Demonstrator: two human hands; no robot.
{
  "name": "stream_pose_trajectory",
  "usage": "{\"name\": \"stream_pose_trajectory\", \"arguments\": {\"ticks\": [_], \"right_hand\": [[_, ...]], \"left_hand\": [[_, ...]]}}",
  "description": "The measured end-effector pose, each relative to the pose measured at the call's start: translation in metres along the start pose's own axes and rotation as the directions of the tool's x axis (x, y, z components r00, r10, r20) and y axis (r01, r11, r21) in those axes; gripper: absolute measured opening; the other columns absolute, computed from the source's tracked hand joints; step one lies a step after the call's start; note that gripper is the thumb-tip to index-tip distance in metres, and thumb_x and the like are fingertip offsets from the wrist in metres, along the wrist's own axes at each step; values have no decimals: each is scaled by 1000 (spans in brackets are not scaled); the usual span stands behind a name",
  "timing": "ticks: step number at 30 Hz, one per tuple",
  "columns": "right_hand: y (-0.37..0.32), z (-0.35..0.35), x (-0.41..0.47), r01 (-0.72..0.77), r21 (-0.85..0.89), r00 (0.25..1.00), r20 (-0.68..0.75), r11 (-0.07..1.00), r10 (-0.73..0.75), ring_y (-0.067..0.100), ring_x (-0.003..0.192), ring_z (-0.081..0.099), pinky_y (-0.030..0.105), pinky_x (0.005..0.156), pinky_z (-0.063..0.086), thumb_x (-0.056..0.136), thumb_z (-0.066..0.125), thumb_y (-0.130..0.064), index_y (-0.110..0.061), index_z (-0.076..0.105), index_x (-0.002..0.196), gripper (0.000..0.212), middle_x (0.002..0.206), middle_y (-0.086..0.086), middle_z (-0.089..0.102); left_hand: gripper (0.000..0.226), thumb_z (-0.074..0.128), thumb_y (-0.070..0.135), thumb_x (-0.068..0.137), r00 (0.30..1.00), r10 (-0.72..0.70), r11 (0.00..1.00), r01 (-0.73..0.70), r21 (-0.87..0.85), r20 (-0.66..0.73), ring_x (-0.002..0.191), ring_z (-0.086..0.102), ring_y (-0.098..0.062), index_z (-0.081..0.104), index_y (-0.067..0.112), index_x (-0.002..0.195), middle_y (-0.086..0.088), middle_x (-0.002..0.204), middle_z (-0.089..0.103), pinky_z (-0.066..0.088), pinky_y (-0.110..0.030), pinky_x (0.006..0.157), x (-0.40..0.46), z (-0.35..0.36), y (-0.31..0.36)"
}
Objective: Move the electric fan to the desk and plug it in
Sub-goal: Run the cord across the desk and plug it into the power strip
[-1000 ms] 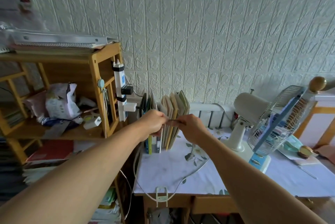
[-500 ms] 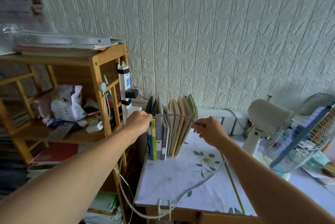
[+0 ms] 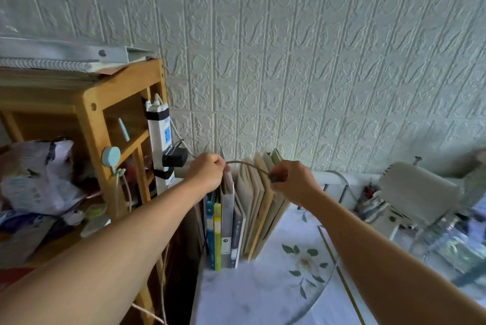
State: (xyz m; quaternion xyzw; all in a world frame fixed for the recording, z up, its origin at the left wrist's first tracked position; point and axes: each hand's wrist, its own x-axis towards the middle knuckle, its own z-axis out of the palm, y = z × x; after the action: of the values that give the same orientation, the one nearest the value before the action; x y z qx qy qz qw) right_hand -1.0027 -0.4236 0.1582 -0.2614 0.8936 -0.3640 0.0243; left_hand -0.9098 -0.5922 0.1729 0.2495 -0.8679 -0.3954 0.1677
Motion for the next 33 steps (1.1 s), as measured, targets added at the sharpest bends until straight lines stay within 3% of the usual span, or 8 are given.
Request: {"name": "stream_pose_trajectory", "arguments": {"ticks": [3, 7, 9, 15, 20, 28, 31, 33], "right_hand": [[-3, 9, 26, 4, -6, 997, -72, 1000, -5, 15, 81, 57, 10, 54, 37, 80, 64, -3, -12, 73, 101, 24, 98, 9, 71], [-4, 22, 60, 22, -18, 997, -69, 1000, -23, 18, 88, 61, 18, 70, 41, 82, 63, -3, -11, 73, 104, 25, 100, 9, 72], [-3, 33, 78, 37, -42, 998, -42, 998, -39, 19, 90, 64, 21, 73, 42, 83, 61, -4, -13, 74, 104, 26, 100, 8, 73], [4, 64, 122, 89, -178, 995, 50, 980, -81, 23, 81, 62, 26, 66, 45, 88, 50, -3, -17, 71, 107, 32, 99, 8, 71], [18, 80, 134, 78, -261, 992, 120, 962, -47, 22, 79, 59, 26, 62, 43, 91, 49, -7, -19, 68, 112, 30, 104, 9, 68], [28, 57, 129, 73, -184, 980, 194, 980, -37, 28, 105, 59, 27, 71, 46, 83, 51, 8, -18, 53, 133, 57, 131, 13, 56], [29, 45, 118, 95, -178, 983, 172, 979, -64, 32, 124, 49, 35, 91, 48, 81, 52, 6, -16, 49, 136, 59, 135, 14, 51], [33, 40, 109, 88, -179, 979, 199, 980, -51, 33, 124, 47, 36, 96, 46, 82, 54, 2, -13, 46, 137, 57, 133, 16, 51]], "left_hand": [[27, 42, 13, 98, 999, -13, 1000, 12, -23, -47, 78, 56, -16, 57, 22, 78, 0, 81, 61, 41, -25, 67, 28, 0, -13], [25, 47, 3, 92, 990, -65, 998, 62, -24, -127, 81, 58, -20, 47, 22, 76, -8, 98, 69, 40, -25, 56, 57, 4, -33], [26, 51, 0, 89, 988, -64, 997, 68, 20, -139, 83, 60, -19, 52, 21, 73, -5, 96, 69, 44, -25, 62, 66, 9, -41], [19, 57, 4, 85, 980, -13, 964, 65, 259, -199, 98, 64, -20, 67, 20, 92, 0, 100, 69, 50, -29, 78, 72, 30, -51], [24, 56, 9, 85, 986, -49, 950, 95, 298, -158, 105, 63, -22, 71, 21, 99, -1, 107, 70, 54, -33, 85, 79, 41, -58], [22, 55, 10, 85, 986, -53, 901, 115, 417, -158, 102, 61, -25, 63, 19, 103, -3, 108, 66, 52, -35, 76, 60, 50, -46], [28, 55, 8, 85, 983, -32, 894, 110, 434, -183, 110, 56, -25, 61, 16, 111, -5, 117, 60, 49, -35, 77, 48, 50, -38], [31, 55, 9, 85, 979, -17, 893, 106, 437, -202, 114, 52, -25, 58, 16, 115, -6, 120, 58, 46, -35, 77, 39, 51, -33]]}}
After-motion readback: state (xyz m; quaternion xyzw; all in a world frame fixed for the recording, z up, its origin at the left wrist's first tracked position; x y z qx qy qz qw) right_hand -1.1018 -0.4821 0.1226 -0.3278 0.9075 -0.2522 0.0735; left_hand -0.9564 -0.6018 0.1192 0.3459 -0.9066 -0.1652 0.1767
